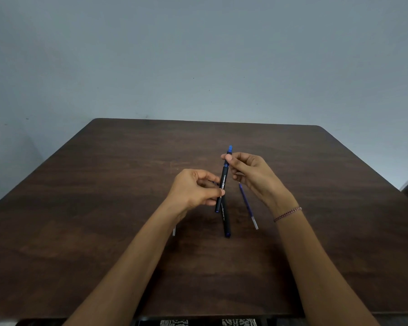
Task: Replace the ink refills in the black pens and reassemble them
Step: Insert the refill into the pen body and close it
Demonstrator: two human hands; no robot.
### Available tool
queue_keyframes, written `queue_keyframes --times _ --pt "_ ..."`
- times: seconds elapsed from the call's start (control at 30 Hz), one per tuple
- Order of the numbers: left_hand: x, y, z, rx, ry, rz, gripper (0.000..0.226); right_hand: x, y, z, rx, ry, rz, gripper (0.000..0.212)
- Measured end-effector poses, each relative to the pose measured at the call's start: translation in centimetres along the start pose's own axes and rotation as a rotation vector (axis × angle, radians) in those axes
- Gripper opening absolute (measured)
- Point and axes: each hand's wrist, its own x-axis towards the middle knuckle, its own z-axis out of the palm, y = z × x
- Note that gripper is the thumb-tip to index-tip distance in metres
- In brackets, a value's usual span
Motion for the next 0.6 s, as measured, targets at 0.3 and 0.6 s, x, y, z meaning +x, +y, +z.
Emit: queue_keyframes --times 0.3,0.6 --pt "-0.13 0.03 0.08 -0.033 0.001 0.01 0.021 0.01 -0.4 -0.2 0.288 -0.066 -0.048 0.03" --pt "-0.07 -0.11 0.42 -0.031 -0.017 0.023 0.022 0.29 -0.09 0.18 0.272 -0.032 -0.012 0.03"
